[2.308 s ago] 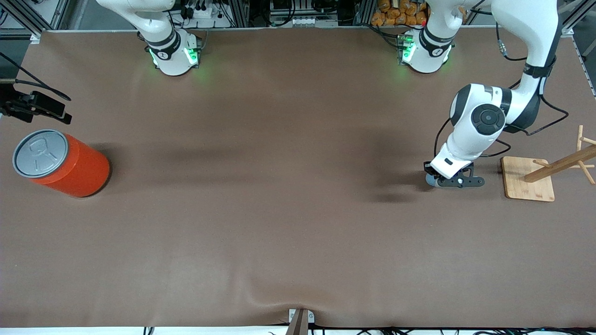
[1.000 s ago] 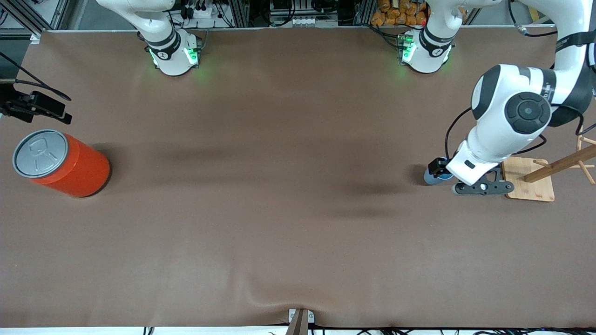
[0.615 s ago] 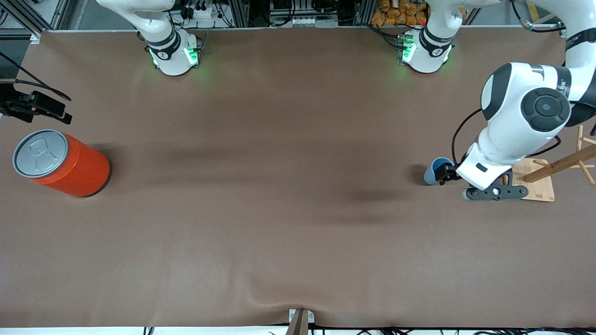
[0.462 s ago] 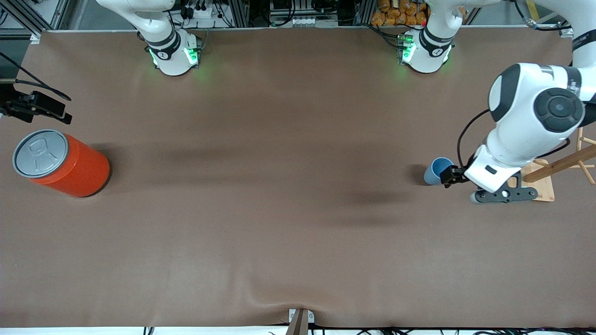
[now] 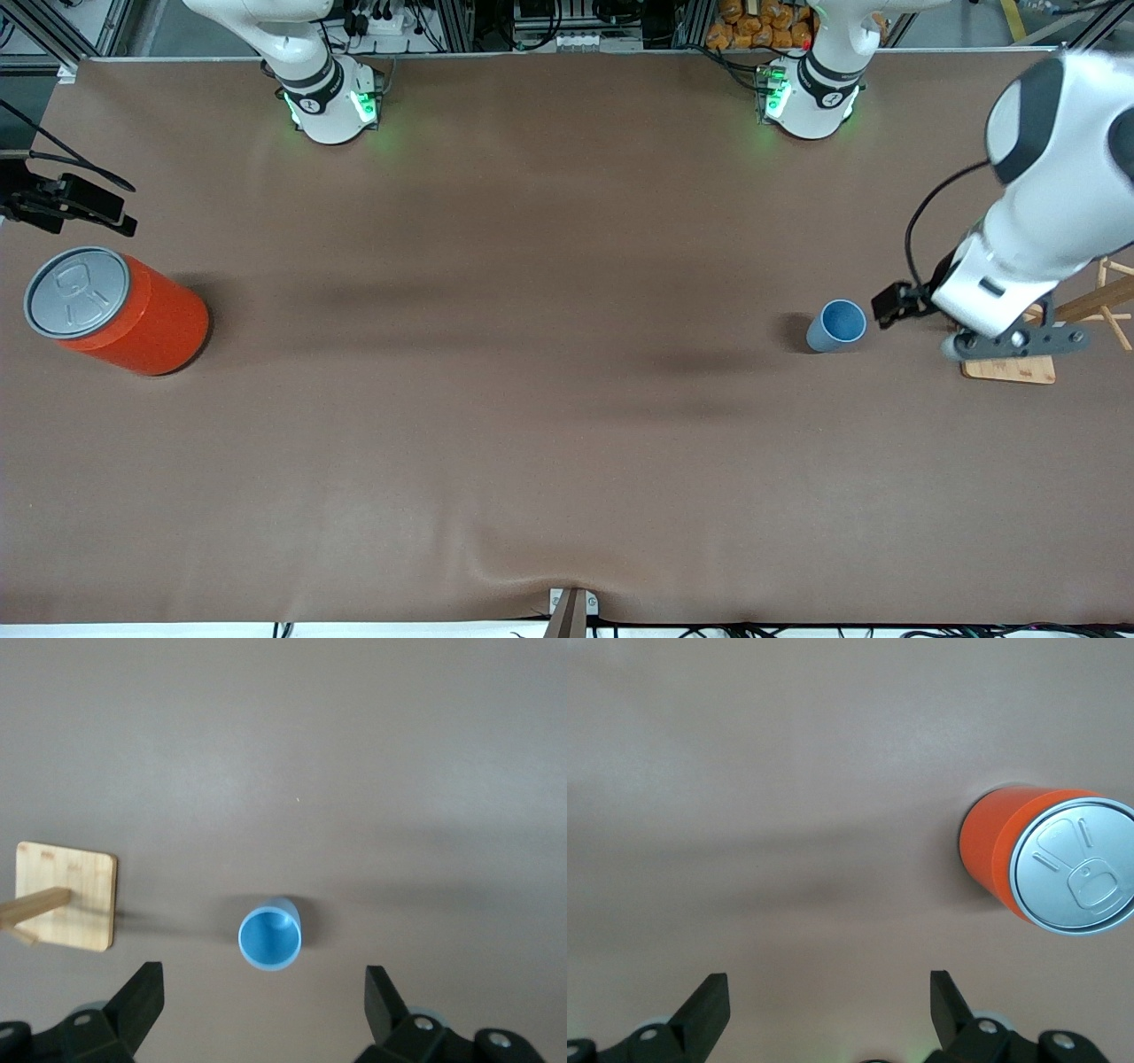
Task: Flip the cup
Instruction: 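Open the left gripper and raise it off the upright cup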
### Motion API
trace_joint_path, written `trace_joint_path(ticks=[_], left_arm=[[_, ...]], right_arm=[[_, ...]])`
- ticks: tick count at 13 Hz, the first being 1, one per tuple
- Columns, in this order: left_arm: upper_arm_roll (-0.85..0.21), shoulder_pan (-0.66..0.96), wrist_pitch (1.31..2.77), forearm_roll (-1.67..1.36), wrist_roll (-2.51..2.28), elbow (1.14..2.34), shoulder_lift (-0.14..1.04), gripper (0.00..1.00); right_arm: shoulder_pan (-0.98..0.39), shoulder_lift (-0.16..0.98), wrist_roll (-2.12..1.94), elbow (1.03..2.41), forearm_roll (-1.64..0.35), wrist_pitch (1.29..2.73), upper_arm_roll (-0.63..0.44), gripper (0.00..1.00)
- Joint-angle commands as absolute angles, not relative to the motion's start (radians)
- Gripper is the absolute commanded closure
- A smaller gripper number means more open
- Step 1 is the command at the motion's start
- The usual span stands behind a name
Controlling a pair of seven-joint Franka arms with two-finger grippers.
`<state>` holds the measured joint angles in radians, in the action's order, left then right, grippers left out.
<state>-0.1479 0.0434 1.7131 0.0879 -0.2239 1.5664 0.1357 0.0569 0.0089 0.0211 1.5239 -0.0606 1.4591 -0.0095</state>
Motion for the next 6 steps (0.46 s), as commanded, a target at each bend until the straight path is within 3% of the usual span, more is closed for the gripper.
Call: trace_joint_path(ticks=[1,6], left_arm=[[-0.110,0.055,1.608,0.061,-0.149,1.577,0.042,0.00],[-0.048,0.086,1.493,0.012,-0.149,1.586,-0.069,0.00]], right_arm=[[0.069,0.011,0.020,1.511,-0.078,1.448,-0.002,0.00],[0.071,0.009,0.020,1.511,-0.078,1.448,-0.002,0.00]])
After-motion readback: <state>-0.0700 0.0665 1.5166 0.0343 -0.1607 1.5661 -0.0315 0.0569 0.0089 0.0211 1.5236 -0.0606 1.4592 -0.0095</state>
